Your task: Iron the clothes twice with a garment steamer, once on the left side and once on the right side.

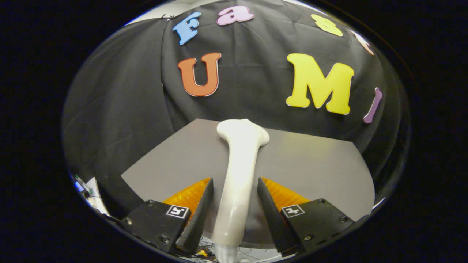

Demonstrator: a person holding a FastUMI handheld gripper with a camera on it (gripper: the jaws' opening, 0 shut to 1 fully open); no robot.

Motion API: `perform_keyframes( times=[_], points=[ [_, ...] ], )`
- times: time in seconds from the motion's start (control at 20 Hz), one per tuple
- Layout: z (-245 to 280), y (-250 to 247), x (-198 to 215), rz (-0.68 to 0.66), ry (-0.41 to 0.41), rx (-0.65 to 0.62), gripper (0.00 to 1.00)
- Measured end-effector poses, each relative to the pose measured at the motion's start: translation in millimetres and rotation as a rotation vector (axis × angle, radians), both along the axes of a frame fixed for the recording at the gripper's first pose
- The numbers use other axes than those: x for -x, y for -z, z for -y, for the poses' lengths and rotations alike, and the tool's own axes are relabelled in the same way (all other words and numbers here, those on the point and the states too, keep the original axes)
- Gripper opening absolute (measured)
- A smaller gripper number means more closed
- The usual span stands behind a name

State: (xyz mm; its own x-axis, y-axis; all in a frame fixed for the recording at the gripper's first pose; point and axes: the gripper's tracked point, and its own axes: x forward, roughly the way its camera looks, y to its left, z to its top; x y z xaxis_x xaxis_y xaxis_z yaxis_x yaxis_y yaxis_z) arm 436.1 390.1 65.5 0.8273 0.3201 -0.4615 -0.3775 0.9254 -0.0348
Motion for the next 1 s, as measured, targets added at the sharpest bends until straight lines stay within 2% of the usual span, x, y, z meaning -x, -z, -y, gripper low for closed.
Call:
perform_keyframes(
  times=[0.15, 0.25, 0.35, 0.5, 0.65, 1.0],
  points=[
    [7, -3, -4, 0.013, 0.065, -0.027, 0.65],
    [5, -2, -7, 0.004, 0.080, -0.041, 0.49],
    [2, -3, -7, -0.013, 0.055, -0.064, 0.43],
    [9, -26, 0, 0.046, 0.039, -0.087, 0.39],
    [46, -70, 32, 0.183, 0.058, -0.098, 0.38],
    [155, -170, 110, 0.408, 0.146, -0.151, 0.38]
  ],
)
